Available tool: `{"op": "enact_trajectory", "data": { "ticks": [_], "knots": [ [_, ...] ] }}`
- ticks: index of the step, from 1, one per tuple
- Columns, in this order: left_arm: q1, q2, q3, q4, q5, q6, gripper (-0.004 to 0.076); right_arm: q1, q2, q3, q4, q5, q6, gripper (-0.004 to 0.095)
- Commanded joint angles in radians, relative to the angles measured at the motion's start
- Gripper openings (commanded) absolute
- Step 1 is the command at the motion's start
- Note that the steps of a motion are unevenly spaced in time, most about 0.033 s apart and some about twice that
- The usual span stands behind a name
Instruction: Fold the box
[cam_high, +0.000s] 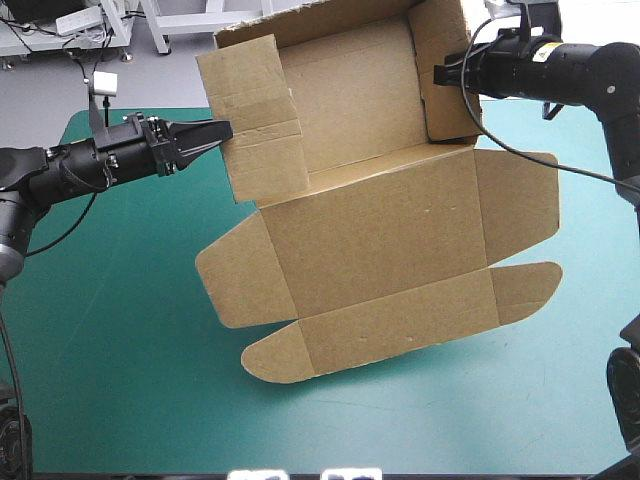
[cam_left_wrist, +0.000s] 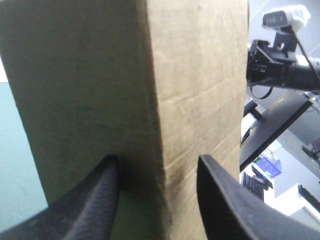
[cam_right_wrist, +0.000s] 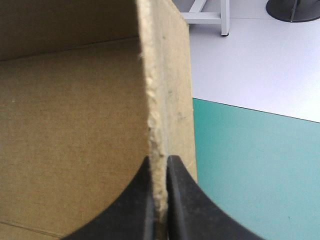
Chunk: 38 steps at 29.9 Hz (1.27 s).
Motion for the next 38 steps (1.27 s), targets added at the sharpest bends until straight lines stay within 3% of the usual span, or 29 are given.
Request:
{"op": "enact_trajectory", "data": {
  "ticks": [1, 13, 16, 20, 21, 27, 35, 38],
  "knots": [
    [-0.027, -0.039, -0.03, -0.014, -0.007, -0.005, 0.0353, 0.032, -0.041, -0.026, 0.026, -0.097, 0.006, 0.0],
    [-0.176, -0.039, -0.03, 0.103, -0.316, -0.033, 0.0333, 0.143, -0.043, -0.026, -0.087, -0.081, 0.07, 0.0],
    [-0.178, -0.039, -0.03, 0.116, -0.365, -0.035, 0.0243, 0.166, -0.043, -0.026, -0.109, -0.051, 0.093, 0.0],
    [-0.178, -0.039, -0.03, 0.163, -0.403, -0.035, 0.0032, 0.192, -0.043, -0.026, -0.116, -0.033, 0.13, 0.0],
    [-0.178, -0.039, -0.03, 0.174, -0.407, -0.032, -0.0008, 0.199, -0.043, -0.026, -0.116, -0.025, 0.136, 0.0],
    [-0.178, -0.039, -0.03, 0.252, -0.385, -0.09, -0.0009, 0.23, -0.043, -0.026, -0.126, 0.095, 0.174, 0.0],
    [-0.24, -0.037, -0.126, 0.748, -0.274, -0.362, -0.0009, 0.23, 0.007, -0.026, -0.303, 0.26, 0.255, 0.0],
    [-0.276, -0.023, -0.161, 0.885, -0.243, -0.431, -0.0009, 0.23, 0.068, -0.026, -0.297, 0.282, 0.255, -0.0001]
  ]
}}
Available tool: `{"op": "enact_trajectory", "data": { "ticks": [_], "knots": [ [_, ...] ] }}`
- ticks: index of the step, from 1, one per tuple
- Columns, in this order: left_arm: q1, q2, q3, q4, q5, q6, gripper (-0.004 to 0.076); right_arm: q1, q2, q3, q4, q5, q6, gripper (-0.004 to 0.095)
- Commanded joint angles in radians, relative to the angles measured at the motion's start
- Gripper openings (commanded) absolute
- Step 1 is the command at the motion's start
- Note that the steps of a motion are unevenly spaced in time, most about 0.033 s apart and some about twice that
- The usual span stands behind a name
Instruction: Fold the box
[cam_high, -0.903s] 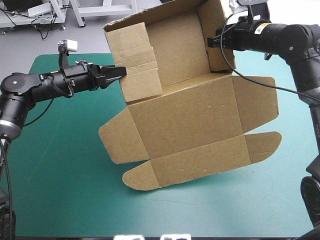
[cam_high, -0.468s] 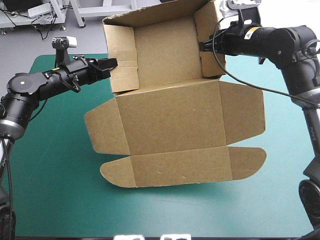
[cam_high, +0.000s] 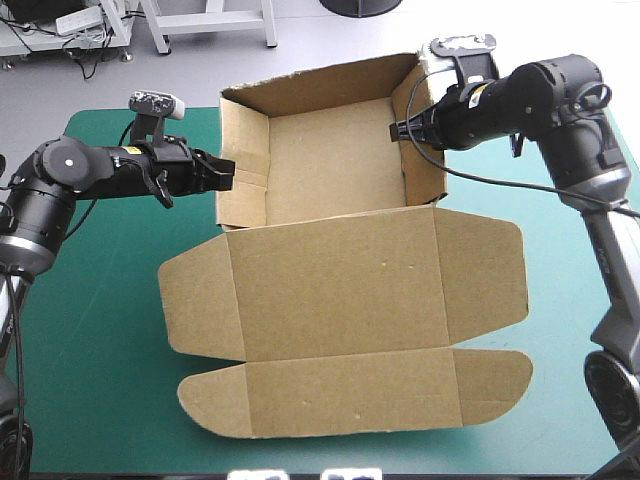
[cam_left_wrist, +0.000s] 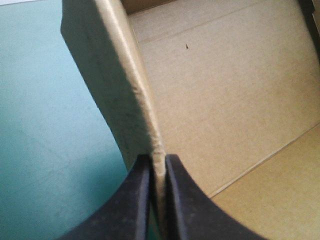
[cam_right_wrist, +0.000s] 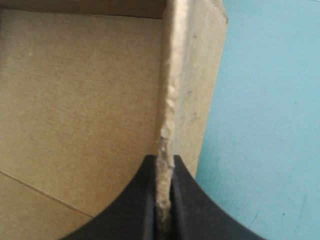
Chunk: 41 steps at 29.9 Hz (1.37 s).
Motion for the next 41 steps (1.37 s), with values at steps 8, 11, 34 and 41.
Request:
{"op": "enact_trajectory", "data": {
  "ticks": [8, 11, 34, 41],
  "knots": [
    [-0.075, 0.073, -0.095, 0.271, 0.092, -0.146, -0.0009, 0.009, 0.189, -0.026, 0.087, -0.002, -0.017, -0.0001],
    [-0.075, 0.114, -0.095, 0.353, 0.061, -0.208, -0.0009, 0.009, 0.254, -0.026, 0.087, -0.019, -0.028, -0.0001],
    [-0.071, 0.327, -0.097, 0.387, -0.08, -0.26, -0.0008, 0.009, 0.417, -0.026, 0.033, -0.116, -0.147, 0.0045],
    [-0.071, 0.327, -0.097, 0.379, -0.026, -0.24, 0.0148, 0.009, 0.417, -0.026, 0.015, -0.118, -0.151, 0.0368]
  ]
}}
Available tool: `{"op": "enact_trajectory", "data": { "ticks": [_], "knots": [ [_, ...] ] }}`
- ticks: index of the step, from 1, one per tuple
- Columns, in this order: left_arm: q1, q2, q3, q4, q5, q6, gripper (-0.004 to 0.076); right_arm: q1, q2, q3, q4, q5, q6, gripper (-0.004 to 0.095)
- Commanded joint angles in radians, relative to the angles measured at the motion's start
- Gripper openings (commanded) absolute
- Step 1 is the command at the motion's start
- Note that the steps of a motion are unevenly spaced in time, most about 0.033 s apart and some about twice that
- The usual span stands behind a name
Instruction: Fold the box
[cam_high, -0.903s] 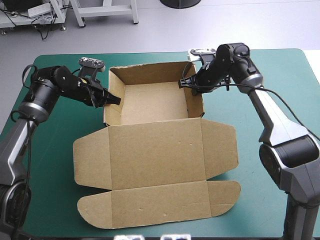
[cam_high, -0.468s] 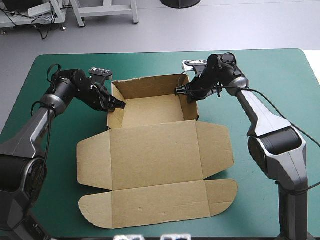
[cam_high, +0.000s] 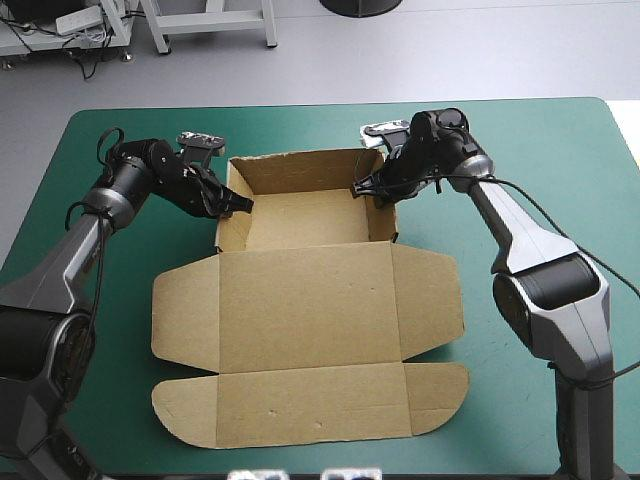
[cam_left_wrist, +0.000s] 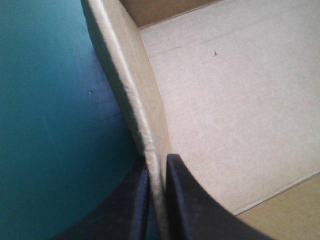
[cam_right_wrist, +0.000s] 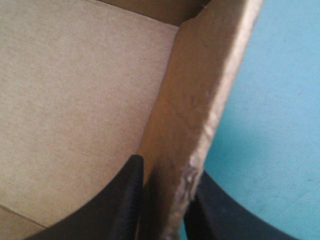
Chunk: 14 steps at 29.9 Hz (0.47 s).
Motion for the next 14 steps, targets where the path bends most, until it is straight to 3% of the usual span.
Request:
{"op": "enact_trajectory", "data": {
  "ticks": [1, 4, 7, 14],
  "knots": [
    [-0.007, -0.034, -0.028, -0.03, -0.018, 0.007, 0.0188, -0.004, -0.054, -0.024, -0.027, -0.029, -0.021, 0.0408],
    [-0.007, -0.034, -0.028, -0.053, -0.011, -0.004, 0.036, -0.004, -0.054, -0.028, -0.029, -0.027, -0.024, 0.0474],
    [-0.007, -0.034, -0.028, -0.098, -0.013, -0.004, 0.0502, -0.004, -0.054, -0.035, -0.041, -0.025, -0.026, 0.0478],
    [-0.007, -0.036, -0.053, -0.127, 0.014, -0.004, 0.0528, -0.004, -0.054, -0.124, -0.032, 0.003, -0.037, 0.0477]
  ]
}}
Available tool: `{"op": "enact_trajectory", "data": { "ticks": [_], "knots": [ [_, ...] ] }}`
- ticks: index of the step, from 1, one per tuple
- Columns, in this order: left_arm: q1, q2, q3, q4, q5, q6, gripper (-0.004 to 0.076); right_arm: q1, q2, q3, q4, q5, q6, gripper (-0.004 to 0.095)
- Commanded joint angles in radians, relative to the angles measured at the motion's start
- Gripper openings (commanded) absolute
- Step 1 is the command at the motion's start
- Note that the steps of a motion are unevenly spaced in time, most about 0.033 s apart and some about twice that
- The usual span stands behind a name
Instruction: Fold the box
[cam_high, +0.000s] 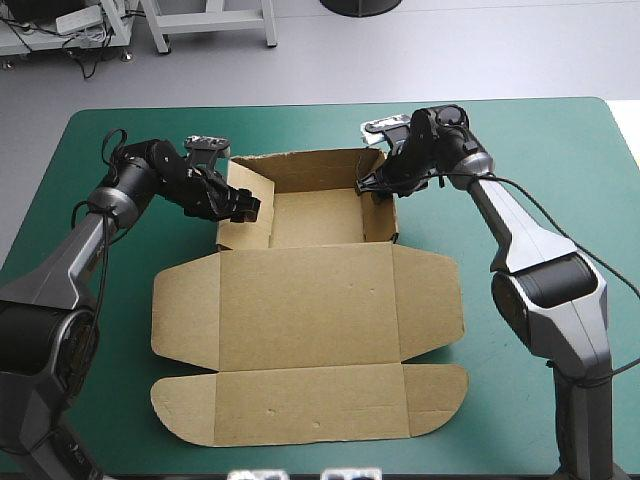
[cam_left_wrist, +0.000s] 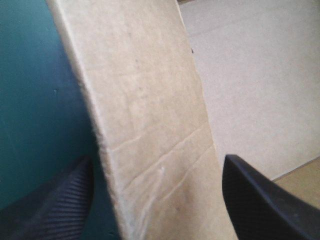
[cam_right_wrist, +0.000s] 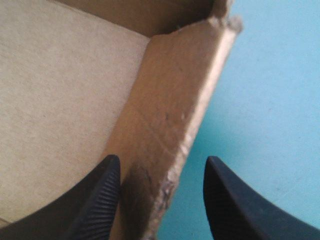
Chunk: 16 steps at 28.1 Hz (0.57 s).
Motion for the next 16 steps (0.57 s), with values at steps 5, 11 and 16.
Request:
{"op": "enact_trajectory", "data": {
  "ticks": [5, 11, 16],
  "knots": [
    [-0.006, -0.053, -0.17, -0.031, 0.08, -0.006, 0.0528, -0.004, -0.064, -0.181, 0.01, 0.061, -0.012, 0.0477],
    [-0.006, -0.053, -0.388, 0.019, 0.302, -0.012, 0.0507, -0.004, -0.077, -0.269, 0.029, 0.089, 0.016, 0.0477],
    [-0.006, -0.166, -0.502, 0.037, 0.348, -0.12, 0.0301, -0.004, -0.109, -0.267, -0.019, 0.091, 0.032, 0.0477]
  ]
}}
